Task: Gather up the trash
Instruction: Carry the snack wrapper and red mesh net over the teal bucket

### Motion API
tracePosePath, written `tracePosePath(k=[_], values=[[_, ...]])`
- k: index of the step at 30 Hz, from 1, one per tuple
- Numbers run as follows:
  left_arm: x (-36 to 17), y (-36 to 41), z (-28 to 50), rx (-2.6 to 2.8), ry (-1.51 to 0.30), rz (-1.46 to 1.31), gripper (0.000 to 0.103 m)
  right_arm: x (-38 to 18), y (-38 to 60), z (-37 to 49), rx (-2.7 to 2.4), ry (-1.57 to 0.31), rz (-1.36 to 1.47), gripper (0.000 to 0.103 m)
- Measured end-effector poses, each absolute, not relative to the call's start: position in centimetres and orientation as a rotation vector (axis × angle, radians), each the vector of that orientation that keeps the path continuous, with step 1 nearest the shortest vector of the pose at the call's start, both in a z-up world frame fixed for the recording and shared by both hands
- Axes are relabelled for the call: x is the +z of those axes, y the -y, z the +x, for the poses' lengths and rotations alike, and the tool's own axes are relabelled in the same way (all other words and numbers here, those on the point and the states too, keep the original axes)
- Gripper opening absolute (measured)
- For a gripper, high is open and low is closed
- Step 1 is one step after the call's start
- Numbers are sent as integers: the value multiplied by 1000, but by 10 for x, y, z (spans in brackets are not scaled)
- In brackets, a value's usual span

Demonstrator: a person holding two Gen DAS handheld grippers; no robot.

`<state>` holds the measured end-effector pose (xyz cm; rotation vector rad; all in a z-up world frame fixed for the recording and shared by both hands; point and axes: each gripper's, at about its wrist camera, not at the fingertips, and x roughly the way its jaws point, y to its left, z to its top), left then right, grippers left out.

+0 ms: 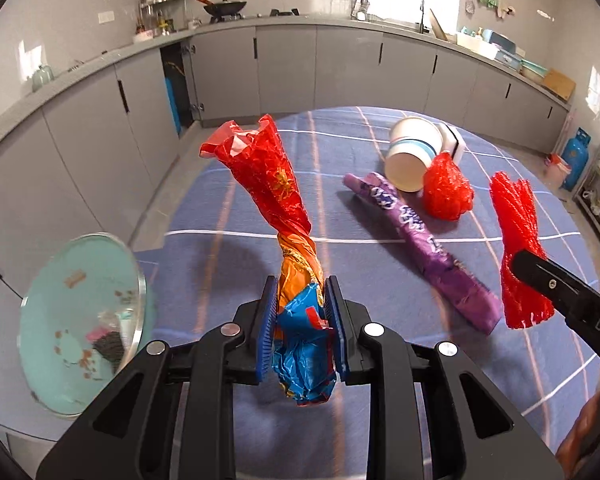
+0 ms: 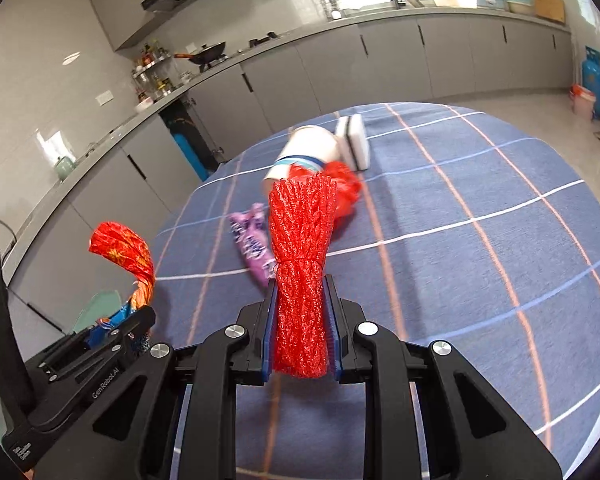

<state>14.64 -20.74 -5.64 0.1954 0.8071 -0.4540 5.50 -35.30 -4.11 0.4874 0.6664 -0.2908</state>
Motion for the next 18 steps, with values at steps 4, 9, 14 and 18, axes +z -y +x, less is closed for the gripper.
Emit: tracePosePath(k=[4, 9, 14, 18], values=[[-52, 185, 144, -428, -797, 187, 24, -38, 331, 61, -261, -672, 453, 22], [-49, 159, 141, -400, -788, 175, 24, -33, 304, 69, -229, -670, 401, 22], [-48, 140, 141, -379, -783, 170, 24, -31, 284, 77, -195, -673, 375, 22], [-48, 120, 141, -361, -785, 160, 24, -30, 265, 85, -161, -672, 352, 22]])
